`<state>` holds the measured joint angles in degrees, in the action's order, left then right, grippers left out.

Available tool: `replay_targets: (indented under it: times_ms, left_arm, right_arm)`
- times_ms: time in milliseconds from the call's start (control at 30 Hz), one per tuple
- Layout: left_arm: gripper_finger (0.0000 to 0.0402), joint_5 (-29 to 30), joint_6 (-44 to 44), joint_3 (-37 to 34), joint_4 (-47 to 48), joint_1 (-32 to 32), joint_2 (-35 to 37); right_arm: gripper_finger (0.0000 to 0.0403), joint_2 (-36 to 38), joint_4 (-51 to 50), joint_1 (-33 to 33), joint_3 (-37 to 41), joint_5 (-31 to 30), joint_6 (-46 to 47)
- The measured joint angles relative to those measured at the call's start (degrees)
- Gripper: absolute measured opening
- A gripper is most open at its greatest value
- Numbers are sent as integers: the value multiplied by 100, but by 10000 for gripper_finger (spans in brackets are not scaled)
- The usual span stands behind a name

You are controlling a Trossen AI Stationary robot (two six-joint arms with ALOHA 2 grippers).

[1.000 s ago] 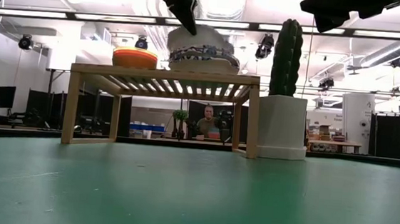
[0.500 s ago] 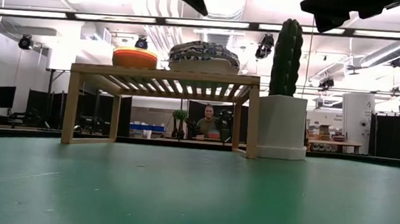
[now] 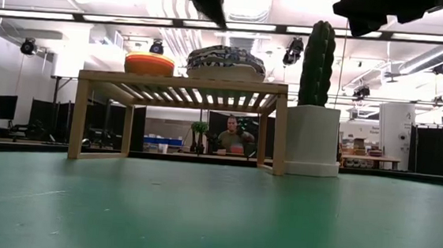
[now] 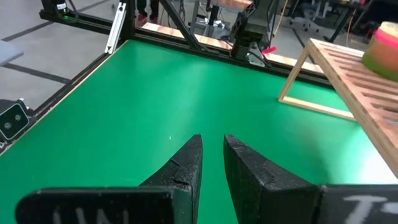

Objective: Place and stack bowls onto a shelf
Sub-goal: Return to Home Position

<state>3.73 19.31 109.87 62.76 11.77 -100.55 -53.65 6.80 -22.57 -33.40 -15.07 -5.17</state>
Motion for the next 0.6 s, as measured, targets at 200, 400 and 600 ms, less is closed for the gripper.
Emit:
replay_targets:
  times_ms: [200, 400, 600]
  left_arm:
    - [28, -547, -95, -1066, -1067, -486, 821]
    - [10, -596, -205, -2875, -2643, -1039, 2066]
    - [5, -596, -407, -4590, -3843, -1164, 3442]
  right_arm:
    - [57, 100, 642, 1, 389, 7, -150]
    - [56, 399, 1202, 59, 700, 57, -333]
    - [56, 782, 1106, 475, 713, 466, -648]
